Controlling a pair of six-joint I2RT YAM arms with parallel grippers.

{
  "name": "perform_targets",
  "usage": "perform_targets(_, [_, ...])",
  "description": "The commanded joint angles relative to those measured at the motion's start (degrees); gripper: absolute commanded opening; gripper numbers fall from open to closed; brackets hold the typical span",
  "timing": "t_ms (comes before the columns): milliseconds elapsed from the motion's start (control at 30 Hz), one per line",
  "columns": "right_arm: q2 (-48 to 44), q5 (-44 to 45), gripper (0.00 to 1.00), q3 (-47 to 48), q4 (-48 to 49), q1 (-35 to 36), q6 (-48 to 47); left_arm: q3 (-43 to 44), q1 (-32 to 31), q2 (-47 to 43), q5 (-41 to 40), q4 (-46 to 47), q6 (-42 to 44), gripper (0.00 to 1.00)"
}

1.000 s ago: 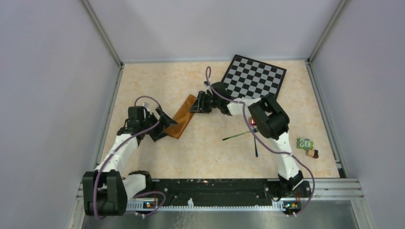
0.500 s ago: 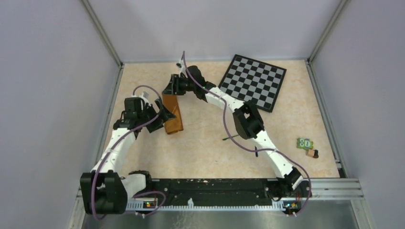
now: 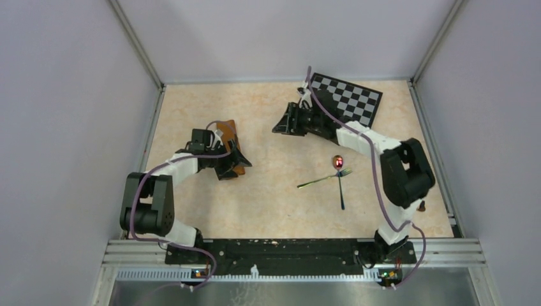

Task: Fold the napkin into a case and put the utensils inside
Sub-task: Smooth out the smaller rectangle-folded napkin at the center of the board.

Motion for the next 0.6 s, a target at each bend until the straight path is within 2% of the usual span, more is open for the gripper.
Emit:
perform_targets(0, [-9.69,0.34,0.51,-6.56,3.77,0.33,-2.62,0.15,-0.27,3.46,-1.8,8.7,-4.21,0.84])
perform_targets(333, [-18.83,3.55,0.51,-14.28,1.95,-0.38,-5.47,7.3,-0.35,18.01,-1.45,23.59,-16.15,0.85])
perform_targets(567, [-21.04,5.38,0.51,-15.88,-1.58,-0.83,-7.58,11.75,0.57,21.16,-7.78,28.46,-23.18,0.88])
